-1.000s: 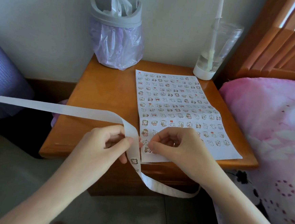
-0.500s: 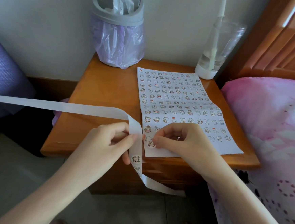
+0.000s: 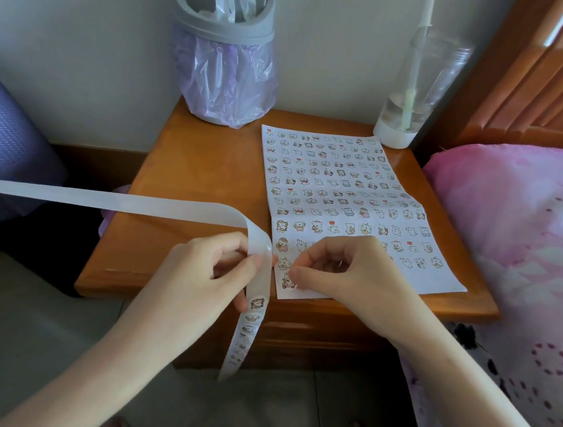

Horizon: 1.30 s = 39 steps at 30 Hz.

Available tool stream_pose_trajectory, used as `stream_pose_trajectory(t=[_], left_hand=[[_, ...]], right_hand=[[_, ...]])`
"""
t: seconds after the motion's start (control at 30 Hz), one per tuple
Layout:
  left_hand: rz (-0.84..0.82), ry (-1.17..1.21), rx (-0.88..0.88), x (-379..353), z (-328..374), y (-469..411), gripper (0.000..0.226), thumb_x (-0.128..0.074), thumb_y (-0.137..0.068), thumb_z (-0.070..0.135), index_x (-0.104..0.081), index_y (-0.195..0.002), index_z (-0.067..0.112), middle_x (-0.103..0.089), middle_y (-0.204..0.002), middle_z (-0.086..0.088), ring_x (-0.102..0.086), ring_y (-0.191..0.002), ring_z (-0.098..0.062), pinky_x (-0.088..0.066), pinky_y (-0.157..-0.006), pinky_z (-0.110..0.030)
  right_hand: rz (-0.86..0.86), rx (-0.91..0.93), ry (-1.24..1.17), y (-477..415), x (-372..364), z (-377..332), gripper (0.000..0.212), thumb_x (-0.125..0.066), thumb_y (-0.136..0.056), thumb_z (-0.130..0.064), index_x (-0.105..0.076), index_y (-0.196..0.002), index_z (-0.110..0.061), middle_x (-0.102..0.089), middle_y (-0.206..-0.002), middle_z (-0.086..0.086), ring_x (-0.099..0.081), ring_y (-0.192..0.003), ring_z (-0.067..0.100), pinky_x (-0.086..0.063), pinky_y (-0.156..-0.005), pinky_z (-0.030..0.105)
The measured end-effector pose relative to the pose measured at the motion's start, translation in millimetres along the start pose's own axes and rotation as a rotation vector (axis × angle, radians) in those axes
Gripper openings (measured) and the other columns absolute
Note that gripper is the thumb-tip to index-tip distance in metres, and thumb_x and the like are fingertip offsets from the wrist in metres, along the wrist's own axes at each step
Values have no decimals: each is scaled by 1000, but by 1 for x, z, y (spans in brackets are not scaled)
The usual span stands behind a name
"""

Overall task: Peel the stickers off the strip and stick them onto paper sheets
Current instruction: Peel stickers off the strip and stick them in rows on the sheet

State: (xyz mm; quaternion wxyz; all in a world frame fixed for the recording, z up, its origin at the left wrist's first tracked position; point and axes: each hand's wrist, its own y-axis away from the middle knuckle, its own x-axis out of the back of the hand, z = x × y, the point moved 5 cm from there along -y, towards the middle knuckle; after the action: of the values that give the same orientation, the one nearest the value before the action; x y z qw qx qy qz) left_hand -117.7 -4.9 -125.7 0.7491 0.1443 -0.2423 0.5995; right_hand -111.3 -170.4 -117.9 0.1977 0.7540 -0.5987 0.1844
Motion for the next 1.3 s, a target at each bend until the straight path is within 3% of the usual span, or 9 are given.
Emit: stream_pose_trajectory(t=[0.47, 0.8, 0.93, 1.13, 1.3], left_hand=[[31, -20, -14, 1, 1, 1, 16, -53, -88, 34, -66, -96, 31, -63, -57, 25, -65, -69, 2, -41, -60, 2], [43, -62, -20, 0, 1, 1, 16, -55, -87, 32, -65, -100, 30, -59, -57, 34, -64, -69, 5, -41, -60, 3], [67, -67, -17, 0, 1, 2, 21, -56, -87, 31, -65, -106, 30, -57, -55, 22, -63, -72, 8, -42, -58, 3], [68, -65, -7, 0, 3, 3, 18, -56, -87, 31, -66, -103, 28, -59, -54, 21, -63, -70, 7, -43, -58, 1], [52, -77, 0, -1, 6, 4, 12, -55, -88, 32, -66, -94, 30, -58, -57, 35, -63, -65, 6, -42, -56, -1]], right_hand=[[38, 31, 69, 3, -2, -5, 6, -74, -78, -16, -70, -74, -18, -61, -62, -12, -52, -56, -8, -39, -52, 5], [53, 42, 89, 4, -3, 1, 6, -75, -76, -20, -69, -75, -19, -55, -60, -8, -46, -54, -2, -39, -53, 12], [86, 44, 74, 4, -2, 5, 22, -75, -77, -28, -59, -92, -28, -54, -59, -8, -46, -52, 0, -39, -54, 12], [102, 47, 134, 2, -5, 6, 27, -76, -73, -36, -56, -89, -27, -50, -57, -9, -45, -51, 0, -37, -53, 15], [67, 45, 108, 1, -3, 8, 18, -73, -79, -29, -57, -87, -29, -52, -58, -10, -44, -51, 0, -38, -54, 15]])
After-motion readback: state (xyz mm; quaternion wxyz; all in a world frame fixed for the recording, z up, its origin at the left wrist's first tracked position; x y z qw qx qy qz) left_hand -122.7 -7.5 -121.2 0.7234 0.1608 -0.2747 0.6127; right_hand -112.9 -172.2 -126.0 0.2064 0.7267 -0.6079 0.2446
